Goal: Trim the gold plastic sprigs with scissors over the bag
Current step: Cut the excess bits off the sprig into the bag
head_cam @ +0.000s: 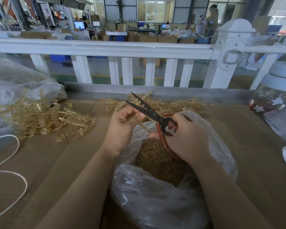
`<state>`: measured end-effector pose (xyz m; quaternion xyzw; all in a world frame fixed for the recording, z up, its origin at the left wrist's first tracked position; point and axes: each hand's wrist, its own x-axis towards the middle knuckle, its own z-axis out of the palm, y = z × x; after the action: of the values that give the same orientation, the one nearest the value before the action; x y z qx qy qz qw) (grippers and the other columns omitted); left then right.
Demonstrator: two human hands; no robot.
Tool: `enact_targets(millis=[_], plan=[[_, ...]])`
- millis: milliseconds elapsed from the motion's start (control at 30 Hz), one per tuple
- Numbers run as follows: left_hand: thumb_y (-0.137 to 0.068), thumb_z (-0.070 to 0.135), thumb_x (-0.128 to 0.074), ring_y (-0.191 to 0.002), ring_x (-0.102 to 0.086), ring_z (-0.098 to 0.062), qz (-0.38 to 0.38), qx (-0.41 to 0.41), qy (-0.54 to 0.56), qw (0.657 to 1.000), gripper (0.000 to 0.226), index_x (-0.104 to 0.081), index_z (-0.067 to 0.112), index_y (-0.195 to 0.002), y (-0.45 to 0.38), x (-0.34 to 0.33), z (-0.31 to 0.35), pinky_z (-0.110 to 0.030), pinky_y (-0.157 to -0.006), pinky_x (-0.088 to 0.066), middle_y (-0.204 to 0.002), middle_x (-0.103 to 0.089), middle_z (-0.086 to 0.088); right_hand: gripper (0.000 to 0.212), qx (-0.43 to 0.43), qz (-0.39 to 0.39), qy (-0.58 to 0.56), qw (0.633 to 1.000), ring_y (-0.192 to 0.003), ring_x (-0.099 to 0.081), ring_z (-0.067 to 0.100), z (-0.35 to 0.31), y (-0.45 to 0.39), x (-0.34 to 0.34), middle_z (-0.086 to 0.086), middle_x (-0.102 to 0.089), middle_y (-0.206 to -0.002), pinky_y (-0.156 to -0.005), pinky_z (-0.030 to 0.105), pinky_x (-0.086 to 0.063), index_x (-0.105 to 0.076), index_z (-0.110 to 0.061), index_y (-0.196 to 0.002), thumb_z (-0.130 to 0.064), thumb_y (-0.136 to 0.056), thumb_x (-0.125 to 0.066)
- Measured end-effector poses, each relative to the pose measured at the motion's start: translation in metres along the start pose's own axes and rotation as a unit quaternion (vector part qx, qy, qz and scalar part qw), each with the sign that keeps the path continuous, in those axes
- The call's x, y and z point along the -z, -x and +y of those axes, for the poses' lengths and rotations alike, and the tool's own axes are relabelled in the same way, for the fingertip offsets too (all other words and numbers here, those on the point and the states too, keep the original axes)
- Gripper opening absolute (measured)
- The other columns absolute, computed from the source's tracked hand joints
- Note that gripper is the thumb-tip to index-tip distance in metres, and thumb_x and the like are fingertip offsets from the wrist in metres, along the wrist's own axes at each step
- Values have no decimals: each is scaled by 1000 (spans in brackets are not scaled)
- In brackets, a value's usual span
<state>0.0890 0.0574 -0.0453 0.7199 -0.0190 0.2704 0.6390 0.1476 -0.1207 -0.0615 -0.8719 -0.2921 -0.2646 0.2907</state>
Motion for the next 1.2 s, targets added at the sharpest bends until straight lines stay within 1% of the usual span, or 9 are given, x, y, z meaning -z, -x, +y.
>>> enact_targets(millis=[233,433,567,700,800,867,1033,1100,1200], plan=[[-96,2,-58,-96,-65,-36,-5,12,8,1000,14,-68,-8,-99,-1,2,-3,-43,-92,-53,-102,-69,-25,55,6,17,0,1000,-54,-43,-8,0,0,0,-26,-43,-61,-48,12,-40,-43,-35,-77,-89,-70,-51],[-96,3,-57,-91,-64,-23,-22,-6,20,1000,16,-66,-10,-98,-1,2,-1,-29,-87,-54,-101,-67,-28,54,18,29,-2,999,-50,-41,-7,0,0,0,-24,-40,-58,-47,7,-32,-41,-34,-74,-87,-71,-55],[-96,3,-57,-91,-64,-21,-27,-9,23,999,17,-65,-12,-99,-1,2,-2,-28,-87,-53,-101,-66,-29,56,21,29,-6,999,-49,-41,-8,1,0,-2,-23,-43,-58,-47,7,-33,-41,-34,-74,-89,-72,-50],[-95,0,-57,-93,-67,-22,-49,-1,22,999,16,-67,-10,-101,0,0,-1,-31,-88,-55,-101,-70,-23,59,14,12,-13,1000,-53,-41,-12,1,0,-2,-28,-42,-64,-48,6,-31,-43,-36,-82,-93,-68,-45],[-95,-1,-57,-87,-67,-14,-62,-5,25,998,13,-68,-8,-97,1,-1,-1,-23,-82,-53,-92,-71,-12,59,10,14,-18,1000,-52,-43,-10,2,1,-3,-26,-46,-62,-48,6,-32,-43,-34,-78,-93,-68,-47],[-94,-1,-58,-85,-65,-15,-62,-6,35,997,12,-66,-9,-96,1,-1,-1,-23,-82,-52,-92,-69,-14,58,9,19,-14,1000,-50,-42,-9,2,0,-3,-25,-44,-59,-47,6,-31,-40,-36,-75,-93,-68,-46],[-99,-3,-48,-76,-58,-16,-26,-23,62,997,13,-59,5,-101,0,-4,-1,-25,-78,-50,-78,-59,-8,60,4,17,2,1000,-54,-42,-10,4,-2,-5,-26,-46,-63,-49,9,-37,-45,-36,-77,-95,-67,-44],[-102,0,-45,-74,-58,-17,-2,-38,43,998,13,-57,0,-107,-1,-3,-3,-26,-76,-50,-77,-58,-13,65,-1,10,6,1000,-57,-43,-11,6,-2,-5,-25,-49,-65,-51,11,-40,-50,-34,-79,-97,-65,-42],[-103,2,-45,-72,-58,-18,13,-52,10,999,16,-60,-5,-101,-1,-3,-5,-25,-72,-49,-77,-59,-16,64,2,10,16,1000,-57,-39,-14,5,-2,-4,-27,-45,-64,-52,7,-34,-47,-35,-78,-97,-65,-41]])
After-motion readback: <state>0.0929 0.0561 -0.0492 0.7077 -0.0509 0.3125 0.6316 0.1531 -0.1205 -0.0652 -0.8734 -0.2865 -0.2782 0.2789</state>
